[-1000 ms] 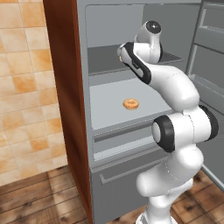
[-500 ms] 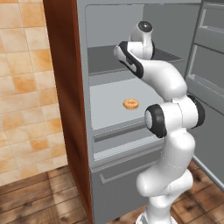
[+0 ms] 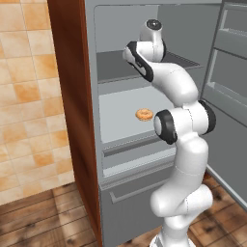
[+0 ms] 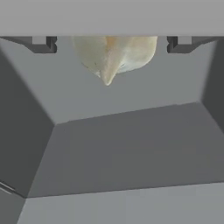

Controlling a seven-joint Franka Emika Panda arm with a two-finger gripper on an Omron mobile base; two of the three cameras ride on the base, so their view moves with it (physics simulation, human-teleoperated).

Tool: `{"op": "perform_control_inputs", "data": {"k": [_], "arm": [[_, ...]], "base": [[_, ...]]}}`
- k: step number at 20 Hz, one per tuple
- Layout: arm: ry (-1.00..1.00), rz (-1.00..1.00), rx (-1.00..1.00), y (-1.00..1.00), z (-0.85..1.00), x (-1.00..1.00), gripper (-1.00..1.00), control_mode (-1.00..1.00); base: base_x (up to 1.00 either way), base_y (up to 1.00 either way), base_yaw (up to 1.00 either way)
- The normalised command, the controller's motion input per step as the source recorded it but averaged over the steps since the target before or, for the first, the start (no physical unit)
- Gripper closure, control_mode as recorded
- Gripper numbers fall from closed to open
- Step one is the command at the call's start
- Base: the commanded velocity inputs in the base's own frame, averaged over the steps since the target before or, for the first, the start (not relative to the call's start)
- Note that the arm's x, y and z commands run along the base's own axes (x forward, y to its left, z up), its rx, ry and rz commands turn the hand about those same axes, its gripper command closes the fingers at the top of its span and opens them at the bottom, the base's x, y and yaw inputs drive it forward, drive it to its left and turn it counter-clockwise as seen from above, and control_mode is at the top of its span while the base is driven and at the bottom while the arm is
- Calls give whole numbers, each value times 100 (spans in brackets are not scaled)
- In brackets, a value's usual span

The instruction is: Retrieve the bottle and the shaker from the cabinet and place them next to the mixing bowl on the counter. Then add garlic from the fridge to the mixing bowl.

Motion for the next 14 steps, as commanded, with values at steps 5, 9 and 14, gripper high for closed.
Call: {"op": "perform_control_inputs", "data": {"k": [5, 9, 14], "arm": [[6, -3, 0, 0, -23, 0, -100, -100], [6, 0, 0, 0, -31, 0, -100, -100], [1, 0, 0, 0, -18, 0, -100, -100]], "base": [[0, 0, 0], [0, 0, 0], [0, 0, 0]]}}
